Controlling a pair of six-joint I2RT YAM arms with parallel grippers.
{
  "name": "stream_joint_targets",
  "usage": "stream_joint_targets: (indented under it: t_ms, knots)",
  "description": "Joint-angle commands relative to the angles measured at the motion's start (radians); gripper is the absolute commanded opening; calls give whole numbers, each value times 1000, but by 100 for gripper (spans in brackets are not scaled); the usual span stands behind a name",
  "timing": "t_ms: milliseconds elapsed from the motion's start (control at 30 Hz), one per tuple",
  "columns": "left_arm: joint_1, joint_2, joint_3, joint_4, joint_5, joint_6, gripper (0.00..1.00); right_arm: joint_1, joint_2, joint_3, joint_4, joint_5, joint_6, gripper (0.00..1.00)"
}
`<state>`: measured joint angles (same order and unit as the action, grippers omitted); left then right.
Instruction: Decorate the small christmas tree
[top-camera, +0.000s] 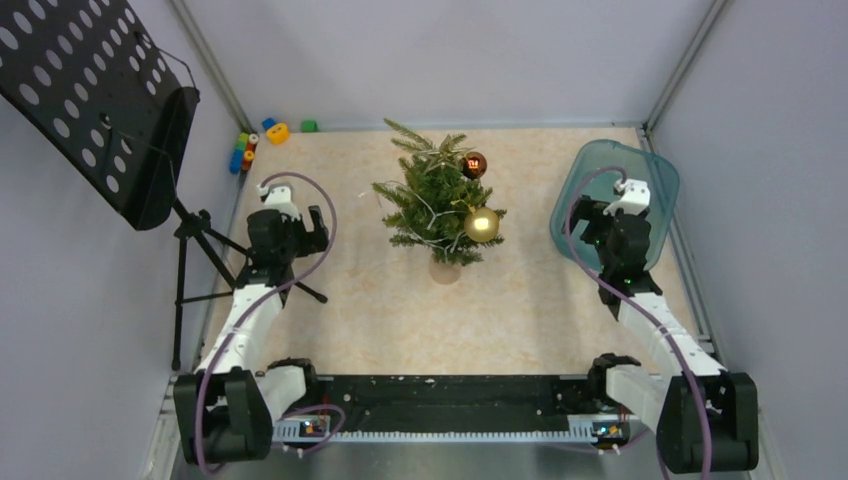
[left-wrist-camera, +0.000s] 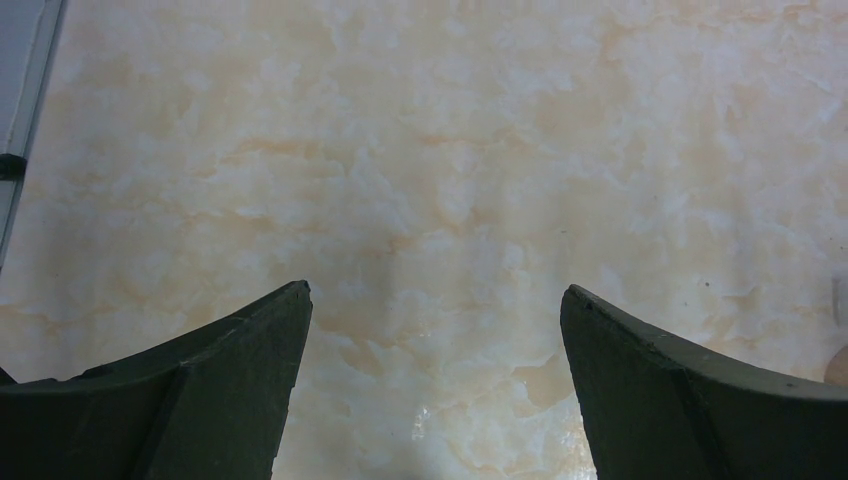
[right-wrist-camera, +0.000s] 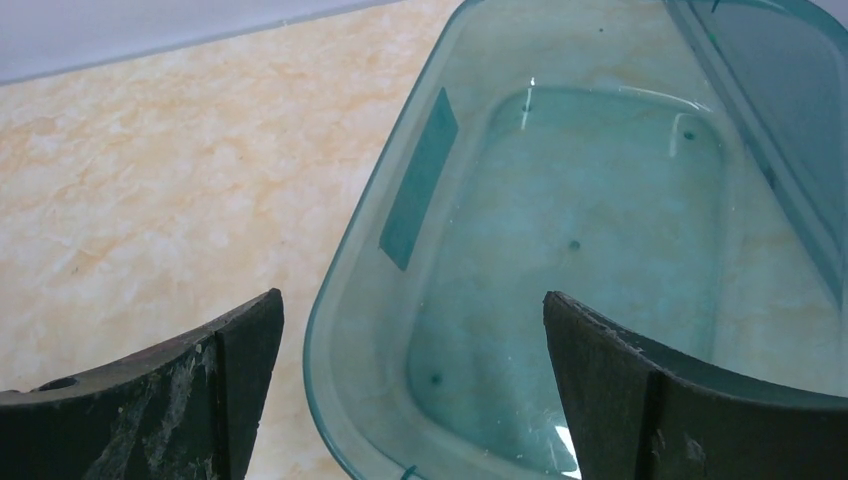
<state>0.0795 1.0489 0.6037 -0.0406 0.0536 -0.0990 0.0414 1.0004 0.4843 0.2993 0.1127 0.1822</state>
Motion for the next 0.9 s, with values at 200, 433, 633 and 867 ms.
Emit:
stream_joint_targets:
  t_ms: [200, 433, 633, 867]
  knots:
    - [51, -84, -77, 67, 80, -6, 99, -5, -84, -85, 132, 13, -27, 99]
    - [88, -154, -146, 141, 112, -6, 99, -4, -216, -162, 186, -40, -38, 99]
    - [91, -193, -190, 167, 128, 0, 99, -3, -310, -237, 228, -96, -55, 99]
    - [90, -216, -211, 187, 109, -31, 99, -2, -381, -268, 194, -67, -48, 99]
